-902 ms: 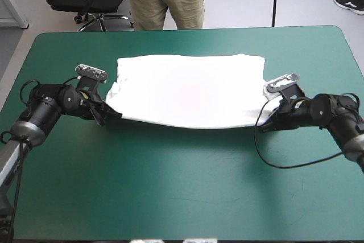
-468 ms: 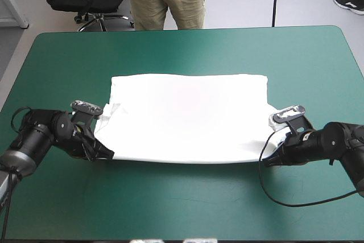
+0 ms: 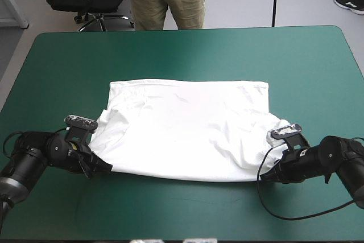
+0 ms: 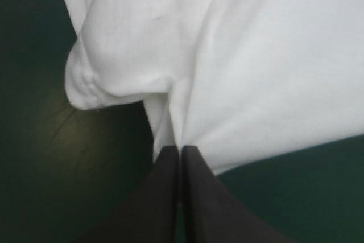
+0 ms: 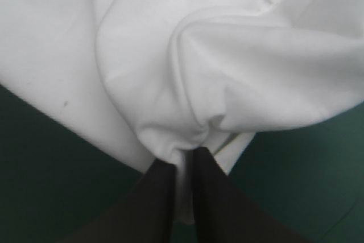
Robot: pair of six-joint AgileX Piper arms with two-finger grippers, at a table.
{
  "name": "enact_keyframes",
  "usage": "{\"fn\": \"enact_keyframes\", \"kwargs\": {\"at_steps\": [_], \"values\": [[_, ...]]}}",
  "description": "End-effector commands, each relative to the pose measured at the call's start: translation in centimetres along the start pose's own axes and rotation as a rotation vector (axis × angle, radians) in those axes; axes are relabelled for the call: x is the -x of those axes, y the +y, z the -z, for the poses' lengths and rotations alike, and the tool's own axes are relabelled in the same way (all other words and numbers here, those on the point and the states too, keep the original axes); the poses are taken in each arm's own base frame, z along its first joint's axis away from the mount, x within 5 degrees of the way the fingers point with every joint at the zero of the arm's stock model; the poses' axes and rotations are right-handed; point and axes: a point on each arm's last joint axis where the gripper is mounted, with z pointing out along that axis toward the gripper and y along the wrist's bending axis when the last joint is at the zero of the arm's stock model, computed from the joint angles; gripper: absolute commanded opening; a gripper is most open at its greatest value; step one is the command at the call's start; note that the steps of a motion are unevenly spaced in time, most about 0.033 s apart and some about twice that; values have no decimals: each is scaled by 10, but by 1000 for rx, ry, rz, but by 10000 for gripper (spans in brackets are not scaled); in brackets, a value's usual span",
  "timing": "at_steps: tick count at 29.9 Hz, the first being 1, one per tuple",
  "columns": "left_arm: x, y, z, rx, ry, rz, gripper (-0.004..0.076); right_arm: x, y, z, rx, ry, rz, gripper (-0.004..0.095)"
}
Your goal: Fold the cloth
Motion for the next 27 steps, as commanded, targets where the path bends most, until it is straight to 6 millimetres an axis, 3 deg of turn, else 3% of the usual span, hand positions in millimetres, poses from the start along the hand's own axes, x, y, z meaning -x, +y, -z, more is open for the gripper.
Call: {"fn": "enact_keyframes", "kwargs": {"at_steps": [1,4,7,11,14,16,21,27], "values": [[4,-1,9,2,-49,-12,77,8,1,12,-11,-97,16,278],[2,-2,14,1,-51,-13,274,10,5,25,-26,-159,19,419],[5,-5,35,-12,-180,10,451,13,10,54,-76,-283,17,457],[15,-7,70,0,-440,58,485,16,11,100,-230,-445,-18,456],[24,-6,78,5,-515,79,485,22,3,115,-343,-472,-58,456],[28,-5,74,-2,-501,91,485,28,-3,114,-378,-453,-82,456],[33,-4,67,-16,-477,104,485,53,-23,83,-388,-378,-135,460],[31,-5,66,-20,-449,96,485,72,-68,39,-377,-269,-240,460]]}}
